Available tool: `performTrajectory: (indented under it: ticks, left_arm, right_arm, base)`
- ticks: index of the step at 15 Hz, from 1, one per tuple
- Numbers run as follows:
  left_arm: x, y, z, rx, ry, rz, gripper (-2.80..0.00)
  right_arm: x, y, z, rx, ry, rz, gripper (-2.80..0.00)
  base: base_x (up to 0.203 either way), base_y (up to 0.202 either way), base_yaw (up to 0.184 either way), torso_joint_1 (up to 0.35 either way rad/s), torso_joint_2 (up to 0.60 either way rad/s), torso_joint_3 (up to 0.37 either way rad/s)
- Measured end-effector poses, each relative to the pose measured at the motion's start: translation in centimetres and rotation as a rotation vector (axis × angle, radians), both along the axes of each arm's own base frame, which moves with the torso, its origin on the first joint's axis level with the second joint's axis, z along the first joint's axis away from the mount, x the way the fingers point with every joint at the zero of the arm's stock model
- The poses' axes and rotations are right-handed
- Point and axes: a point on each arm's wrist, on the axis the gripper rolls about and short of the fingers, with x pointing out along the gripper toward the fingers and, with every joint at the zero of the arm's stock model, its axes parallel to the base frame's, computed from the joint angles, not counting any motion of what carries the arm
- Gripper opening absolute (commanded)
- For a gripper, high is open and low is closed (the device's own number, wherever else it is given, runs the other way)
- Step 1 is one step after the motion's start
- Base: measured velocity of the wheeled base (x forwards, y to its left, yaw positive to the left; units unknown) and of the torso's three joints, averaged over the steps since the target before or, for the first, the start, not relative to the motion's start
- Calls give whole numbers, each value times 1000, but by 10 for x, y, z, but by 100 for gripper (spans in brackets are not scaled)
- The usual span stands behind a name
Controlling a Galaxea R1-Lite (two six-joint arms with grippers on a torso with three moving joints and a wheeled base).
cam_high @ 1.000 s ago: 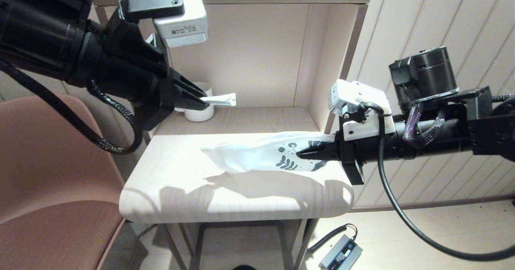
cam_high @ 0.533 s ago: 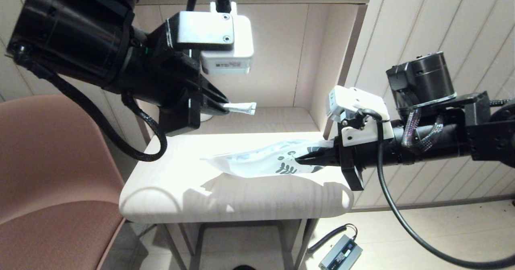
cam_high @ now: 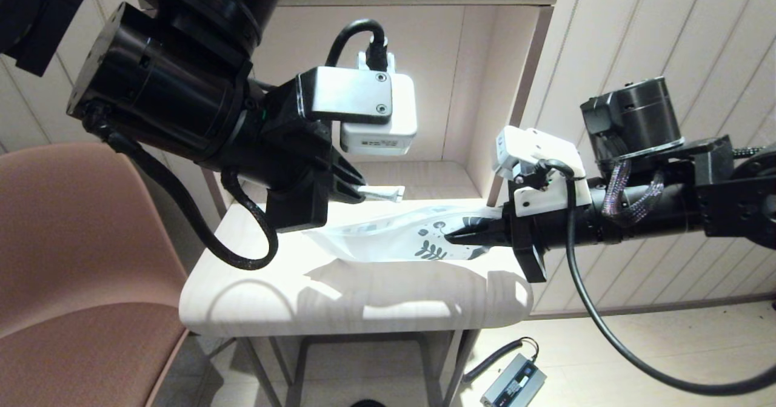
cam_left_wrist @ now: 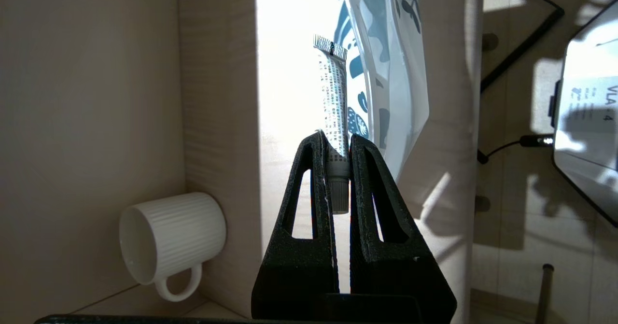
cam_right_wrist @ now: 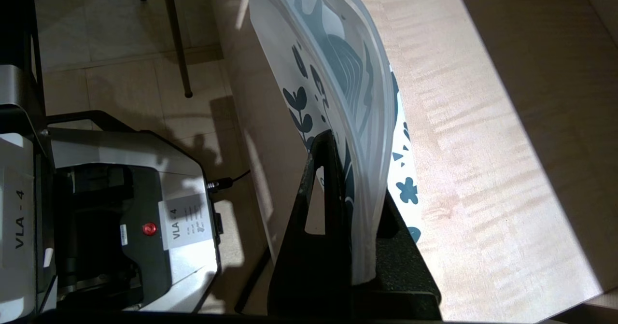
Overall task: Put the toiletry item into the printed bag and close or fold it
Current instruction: Place the toothpaste in the storage bag
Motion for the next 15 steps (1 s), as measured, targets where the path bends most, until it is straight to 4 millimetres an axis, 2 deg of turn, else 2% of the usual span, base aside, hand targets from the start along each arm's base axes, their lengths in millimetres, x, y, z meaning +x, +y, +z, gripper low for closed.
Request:
performTrajectory:
  ticks: [6, 15]
  left_arm:
    - [-9, 2, -3, 14, 10, -19, -280]
    - [-8, 0, -13, 53, 21, -31, -280]
  right_arm:
    - [2, 0, -3, -1, 13, 5, -280]
    - [4, 1, -4, 0, 15, 2, -280]
  base:
    - [0, 0, 0, 0, 0, 0]
    - [0, 0, 0, 0, 0, 0]
